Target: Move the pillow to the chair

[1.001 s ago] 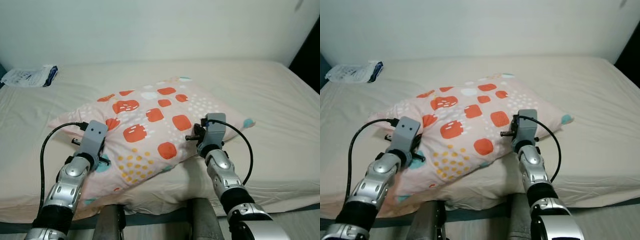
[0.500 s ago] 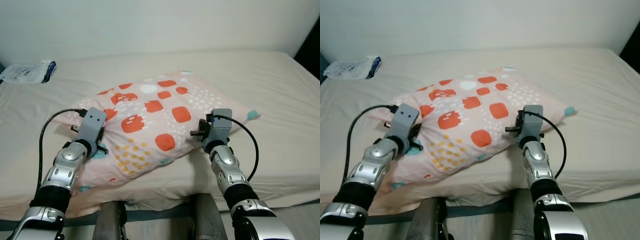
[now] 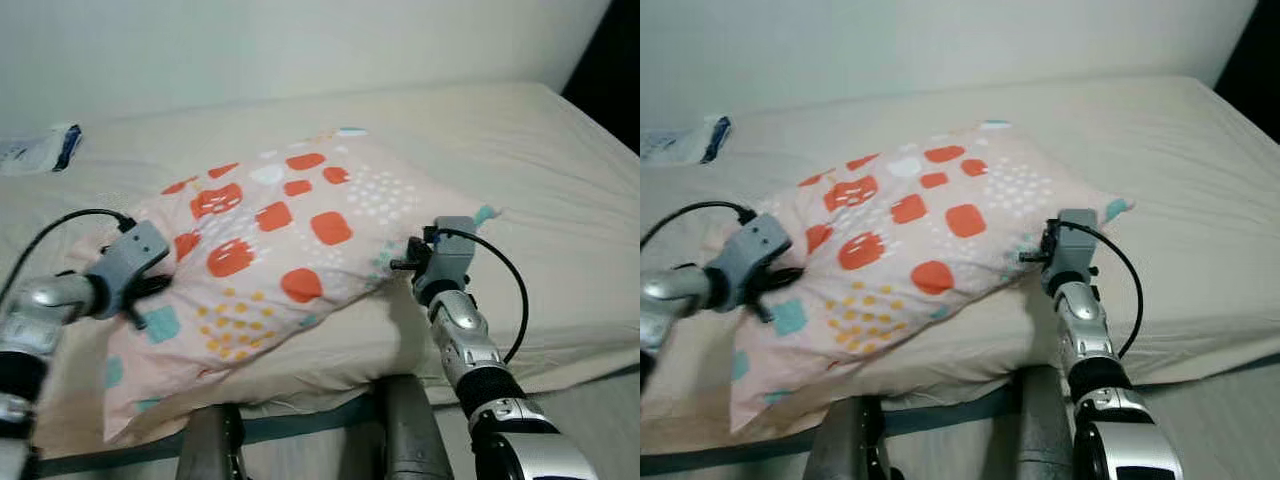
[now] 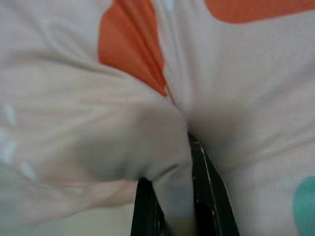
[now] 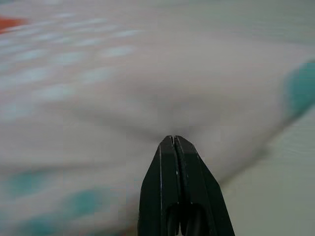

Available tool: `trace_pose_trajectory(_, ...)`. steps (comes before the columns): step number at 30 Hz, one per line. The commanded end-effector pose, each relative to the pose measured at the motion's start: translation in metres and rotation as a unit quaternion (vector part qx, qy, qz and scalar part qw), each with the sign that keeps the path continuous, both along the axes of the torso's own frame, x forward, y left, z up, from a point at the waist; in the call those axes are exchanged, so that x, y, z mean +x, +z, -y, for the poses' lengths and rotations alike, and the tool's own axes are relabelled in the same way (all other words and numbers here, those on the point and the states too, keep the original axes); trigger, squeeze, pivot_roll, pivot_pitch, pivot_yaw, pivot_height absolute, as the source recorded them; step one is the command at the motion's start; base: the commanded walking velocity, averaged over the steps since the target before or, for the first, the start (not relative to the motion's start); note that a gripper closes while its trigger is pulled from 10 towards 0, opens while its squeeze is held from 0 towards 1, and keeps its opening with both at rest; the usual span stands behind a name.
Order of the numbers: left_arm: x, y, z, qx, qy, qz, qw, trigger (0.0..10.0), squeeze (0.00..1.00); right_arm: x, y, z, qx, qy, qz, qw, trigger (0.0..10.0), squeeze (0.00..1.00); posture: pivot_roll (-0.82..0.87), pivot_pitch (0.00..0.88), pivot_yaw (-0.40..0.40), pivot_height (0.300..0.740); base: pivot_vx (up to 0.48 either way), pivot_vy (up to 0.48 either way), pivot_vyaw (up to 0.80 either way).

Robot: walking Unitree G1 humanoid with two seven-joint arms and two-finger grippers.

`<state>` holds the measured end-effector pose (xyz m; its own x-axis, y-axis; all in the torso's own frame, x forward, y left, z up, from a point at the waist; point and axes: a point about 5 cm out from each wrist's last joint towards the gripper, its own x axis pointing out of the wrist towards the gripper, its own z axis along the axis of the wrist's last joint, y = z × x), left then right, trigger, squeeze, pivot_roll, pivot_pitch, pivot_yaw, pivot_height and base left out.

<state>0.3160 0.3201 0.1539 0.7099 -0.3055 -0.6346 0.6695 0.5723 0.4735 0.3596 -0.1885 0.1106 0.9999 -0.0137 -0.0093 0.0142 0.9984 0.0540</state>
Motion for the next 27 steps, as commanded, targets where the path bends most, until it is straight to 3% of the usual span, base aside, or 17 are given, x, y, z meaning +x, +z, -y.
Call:
trace_pose_trajectory(1, -0.012, -0.007, -0.021, 0.051, 0.016, -0.042, 0.998, 10.0, 0.0, 0.002, 0.004, 0.002, 0.013, -0.01, 0.009, 1.0, 10.0, 0.0, 0.04, 0.194, 0.021, 0.553, 0.0, 0.0, 0.0)
trace_pose_trajectory(3, -0.013, -0.004, -0.026, 0.066, 0.017, -0.043, 0.997, 10.0, 0.0, 0.002, 0.005, 0.003, 0.016, -0.015, 0.012, 1.0, 10.0, 0.0, 0.04, 0.194, 0.021, 0.553, 0.0, 0.0, 0.0)
trace_pose_trajectory(5, -0.011, 0.006, -0.039, 0.119, 0.049, -0.009, 0.992, 10.0, 0.0, 0.004, 0.011, 0.012, 0.022, -0.037, 0.022, 0.999, 10.0, 0.0, 0.04, 0.197, 0.016, 0.553, 0.0, 0.0, 0.0)
trace_pose_trajectory(6, -0.011, 0.006, -0.039, 0.119, 0.049, -0.009, 0.992, 10.0, 0.0, 0.004, 0.011, 0.012, 0.022, -0.037, 0.022, 0.999, 10.0, 0.0, 0.04, 0.197, 0.016, 0.553, 0.0, 0.0, 0.0)
trace_pose_trajectory(8, -0.009, 0.018, -0.051, 0.164, 0.077, 0.026, 0.983, 10.0, 0.0, 0.005, 0.015, 0.021, 0.02, -0.057, 0.025, 0.998, 10.0, 0.0, 0.04, 0.2, 0.015, 0.553, 0.0, 0.0, 0.0)
trace_pose_trajectory(14, -0.001, 0.019, -0.043, 0.166, 0.066, 0.058, 0.982, 10.0, 0.0, 0.007, 0.018, 0.032, 0.057, -0.071, 0.026, 0.996, 10.0, 0.01, 0.05, 0.206, 0.013, 0.553, 0.0, 0.0, 0.0)
trace_pose_trajectory(15, 0.002, 0.015, -0.036, 0.153, 0.055, 0.063, 0.985, 10.0, 0.0, 0.007, 0.019, 0.035, 0.072, -0.075, 0.028, 0.994, 10.0, 1.0, 0.05, 0.211, 0.013, 0.553, 0.0, 0.0, 0.0)
trace_pose_trajectory(19, 0.006, 0.004, -0.021, 0.132, 0.035, 0.069, 0.988, 10.0, 0.0, 0.008, 0.02, 0.044, 0.09, -0.087, 0.024, 0.992, 10.0, 1.0, 0.05, 0.217, 0.014, 0.553, 0.0, 0.0, 0.0)
trace_pose_trajectory(23, 0.007, -0.001, -0.018, 0.132, 0.031, 0.068, 0.988, 10.0, 0.0, 0.009, 0.022, 0.047, 0.102, -0.081, 0.021, 0.991, 10.0, 1.0, 0.05, 0.221, 0.017, 0.553, 0.0, 0.0, 0.0)
trace_pose_trajectory(25, 0.007, -0.002, -0.018, 0.132, 0.032, 0.071, 0.988, 10.0, 0.0, 0.011, 0.024, 0.044, 0.115, -0.054, 0.027, 0.992, 10.0, 1.0, 0.05, 0.222, 0.017, 0.553, 0.0, 0.0, 0.0)
trace_pose_trajectory(26, 0.008, -0.003, -0.017, 0.131, 0.032, 0.075, 0.988, 10.0, 0.0, 0.014, 0.028, 0.035, 0.129, -0.005, 0.035, 0.991, 10.0, 1.0, 0.06, 0.224, 0.015, 0.553, 0.0, 0.0, 0.0)
trace_pose_trajectory(27, 0.008, -0.003, -0.017, 0.131, 0.032, 0.075, 0.988, 10.0, 0.0, 0.014, 0.028, 0.035, 0.129, -0.005, 0.035, 0.991, 10.0, 1.0, 0.06, 0.224, 0.015, 0.553, 0.0, 0.0, 0.0)
